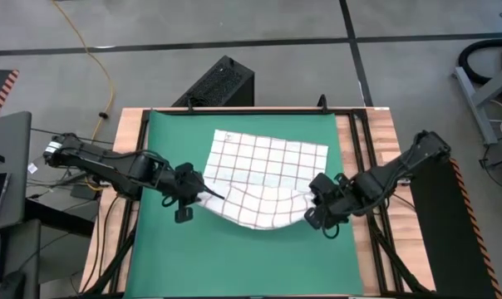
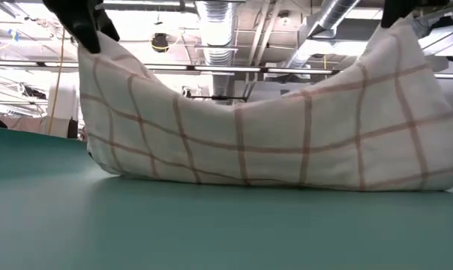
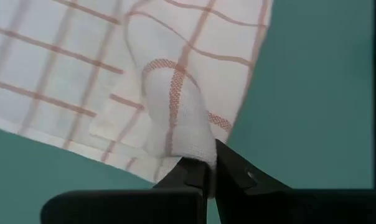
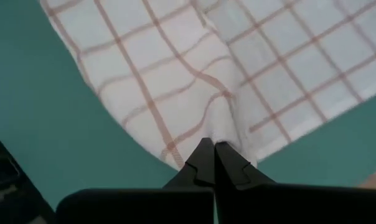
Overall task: Roll towel
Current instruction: Roll the white towel
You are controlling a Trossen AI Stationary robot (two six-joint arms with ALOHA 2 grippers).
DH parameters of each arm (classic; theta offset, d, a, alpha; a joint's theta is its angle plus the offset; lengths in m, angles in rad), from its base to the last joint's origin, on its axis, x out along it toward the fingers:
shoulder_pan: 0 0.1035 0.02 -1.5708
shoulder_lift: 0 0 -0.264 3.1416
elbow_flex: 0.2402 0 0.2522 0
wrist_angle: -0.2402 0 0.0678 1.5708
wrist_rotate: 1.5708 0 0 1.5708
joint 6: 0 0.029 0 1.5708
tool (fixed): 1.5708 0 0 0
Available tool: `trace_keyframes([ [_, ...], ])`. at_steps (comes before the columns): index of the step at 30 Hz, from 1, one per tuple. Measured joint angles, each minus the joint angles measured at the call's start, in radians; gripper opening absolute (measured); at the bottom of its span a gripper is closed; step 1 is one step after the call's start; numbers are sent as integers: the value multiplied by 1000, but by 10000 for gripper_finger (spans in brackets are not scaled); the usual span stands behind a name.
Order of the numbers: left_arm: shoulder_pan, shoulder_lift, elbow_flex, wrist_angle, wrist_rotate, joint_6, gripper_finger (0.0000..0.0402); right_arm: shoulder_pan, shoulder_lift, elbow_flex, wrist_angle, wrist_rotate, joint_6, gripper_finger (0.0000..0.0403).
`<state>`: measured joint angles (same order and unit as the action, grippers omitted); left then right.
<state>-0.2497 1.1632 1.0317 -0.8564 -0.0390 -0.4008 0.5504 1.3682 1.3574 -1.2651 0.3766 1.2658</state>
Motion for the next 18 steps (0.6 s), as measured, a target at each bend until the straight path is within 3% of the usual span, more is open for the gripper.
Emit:
trace_keyframes([
  [11, -41, 2, -116, 39, 301, -16, 83, 93, 12, -68, 105, -121, -7, 55],
  [15, -70, 2, -161, 63, 252, -31, 110, 129, 12, -107, 191, -194, -41, 96],
  [18, -74, 2, -171, 87, 145, -31, 117, 166, 12, -138, 241, -196, -42, 139],
])
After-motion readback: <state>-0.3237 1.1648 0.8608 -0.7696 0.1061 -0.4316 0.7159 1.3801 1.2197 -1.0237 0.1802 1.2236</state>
